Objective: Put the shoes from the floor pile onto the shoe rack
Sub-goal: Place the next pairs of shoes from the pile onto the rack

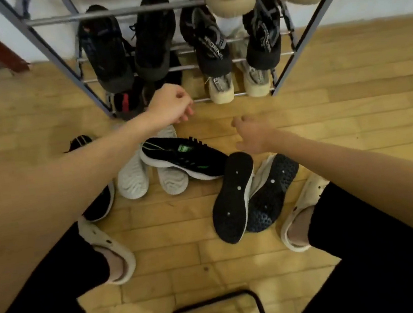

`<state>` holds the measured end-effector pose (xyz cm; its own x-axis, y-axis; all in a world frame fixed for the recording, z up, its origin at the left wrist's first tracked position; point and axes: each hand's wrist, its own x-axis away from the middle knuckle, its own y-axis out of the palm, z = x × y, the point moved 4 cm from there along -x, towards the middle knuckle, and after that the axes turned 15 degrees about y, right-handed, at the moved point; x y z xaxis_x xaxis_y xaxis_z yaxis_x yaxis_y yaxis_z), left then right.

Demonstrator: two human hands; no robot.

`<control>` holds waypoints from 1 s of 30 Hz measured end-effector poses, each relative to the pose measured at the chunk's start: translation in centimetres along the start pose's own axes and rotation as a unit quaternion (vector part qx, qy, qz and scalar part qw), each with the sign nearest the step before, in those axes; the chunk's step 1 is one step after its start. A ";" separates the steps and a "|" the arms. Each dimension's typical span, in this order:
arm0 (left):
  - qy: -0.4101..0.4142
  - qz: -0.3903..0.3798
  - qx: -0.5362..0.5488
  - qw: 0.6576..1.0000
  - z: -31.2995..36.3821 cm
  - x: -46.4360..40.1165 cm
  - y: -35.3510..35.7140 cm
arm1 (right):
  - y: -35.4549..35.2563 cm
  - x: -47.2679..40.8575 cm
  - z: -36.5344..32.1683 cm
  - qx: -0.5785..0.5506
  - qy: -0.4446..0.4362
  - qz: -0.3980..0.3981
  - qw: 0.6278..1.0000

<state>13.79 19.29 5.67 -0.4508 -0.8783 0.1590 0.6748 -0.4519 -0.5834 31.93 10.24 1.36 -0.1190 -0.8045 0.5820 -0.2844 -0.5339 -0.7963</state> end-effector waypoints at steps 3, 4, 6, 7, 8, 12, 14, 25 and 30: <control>-0.002 0.019 -0.042 0.999 -3.7 3.2 1.9 | 3.5 0.1 -0.1 0.054 -0.016 -0.032 0.998; -0.013 0.019 -0.044 0.999 -4.9 4.3 2.7 | 4.4 0.1 0.1 0.075 -0.015 -0.035 0.996; -0.045 -0.002 -0.041 0.998 -6.9 6.5 4.7 | 5.9 0.0 0.7 0.121 -0.011 -0.041 0.992; -0.057 -0.017 -0.040 0.997 -7.7 7.7 5.8 | 6.5 0.0 1.2 0.139 -0.009 -0.043 0.989; -0.064 -0.034 -0.039 0.997 -8.2 8.7 6.9 | 7.1 -0.1 1.7 0.150 -0.009 -0.043 0.988; -0.068 -0.124 -0.054 0.988 -8.3 11.8 12.3 | 8.5 -0.4 4.9 0.134 -0.006 -0.024 0.991; -0.071 -0.178 -0.079 0.978 -7.9 12.5 15.2 | 9.0 -0.5 6.4 0.122 0.019 -0.029 0.992; -0.141 -0.174 -0.164 0.961 -7.6 14.3 23.5 | 11.3 0.0 5.5 0.179 -0.089 0.034 0.979; -0.111 -0.136 -0.165 0.971 -7.0 13.7 22.7 | 11.6 -0.5 5.1 0.219 -0.115 0.050 0.968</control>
<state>18.81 -1.88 -10.99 -0.4249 -0.7616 0.4892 0.3076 -0.6298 -0.7133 33.53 3.11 -8.99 0.1034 -0.8678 0.4860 0.1549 -0.4686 -0.8697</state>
